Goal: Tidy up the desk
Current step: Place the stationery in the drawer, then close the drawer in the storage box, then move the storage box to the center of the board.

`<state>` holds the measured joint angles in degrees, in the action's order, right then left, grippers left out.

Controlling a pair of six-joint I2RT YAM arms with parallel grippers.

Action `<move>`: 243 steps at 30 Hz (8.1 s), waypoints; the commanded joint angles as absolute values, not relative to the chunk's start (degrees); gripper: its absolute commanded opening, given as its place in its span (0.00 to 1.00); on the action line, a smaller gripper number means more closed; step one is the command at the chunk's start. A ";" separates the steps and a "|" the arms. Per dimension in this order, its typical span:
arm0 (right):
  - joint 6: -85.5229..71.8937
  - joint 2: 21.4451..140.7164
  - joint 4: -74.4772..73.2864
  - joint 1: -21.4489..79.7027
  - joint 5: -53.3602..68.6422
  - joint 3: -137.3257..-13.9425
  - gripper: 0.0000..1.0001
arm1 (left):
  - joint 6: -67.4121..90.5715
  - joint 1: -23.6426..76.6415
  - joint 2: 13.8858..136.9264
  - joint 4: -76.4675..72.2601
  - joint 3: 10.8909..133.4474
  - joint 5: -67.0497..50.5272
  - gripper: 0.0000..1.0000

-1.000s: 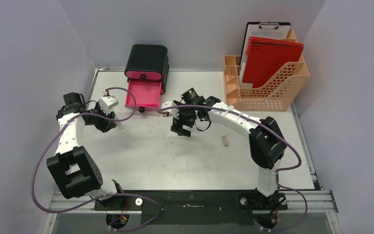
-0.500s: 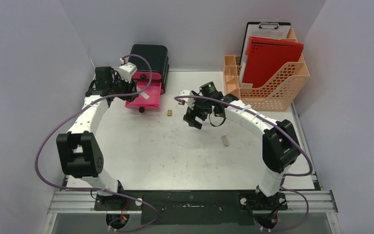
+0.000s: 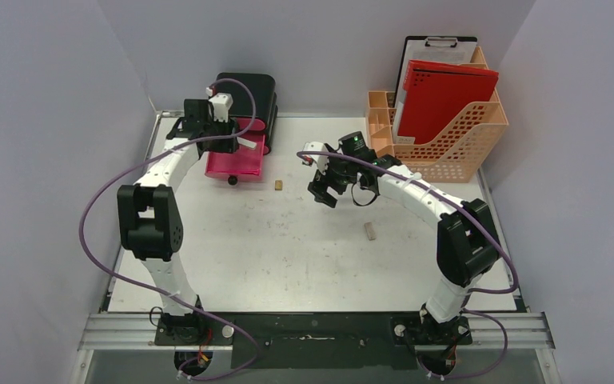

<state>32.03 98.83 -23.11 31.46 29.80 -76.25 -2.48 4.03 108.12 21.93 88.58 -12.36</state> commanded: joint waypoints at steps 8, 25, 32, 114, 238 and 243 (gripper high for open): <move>31.86 95.67 -20.13 31.11 32.06 -75.76 0.90 | 4.58 5.32 110.74 20.48 92.09 -5.19 0.00; 31.74 95.13 -20.04 30.66 32.90 -75.51 0.90 | 7.03 5.97 115.53 21.71 96.02 -5.27 0.26; 31.74 94.93 -20.04 30.58 32.97 -75.46 0.90 | 7.04 6.41 114.56 22.21 96.64 -5.20 0.52; 31.26 94.00 -19.70 29.78 34.22 -75.15 0.90 | 6.06 9.14 98.17 -3.95 59.81 3.84 0.33; -4.19 119.50 -9.61 26.41 37.29 -110.59 0.90 | 10.17 -1.36 90.38 -2.77 77.04 -7.70 0.82; -14.77 128.63 -1.97 24.85 41.95 -118.31 0.90 | 16.03 -7.09 98.37 -3.38 84.46 -13.60 0.97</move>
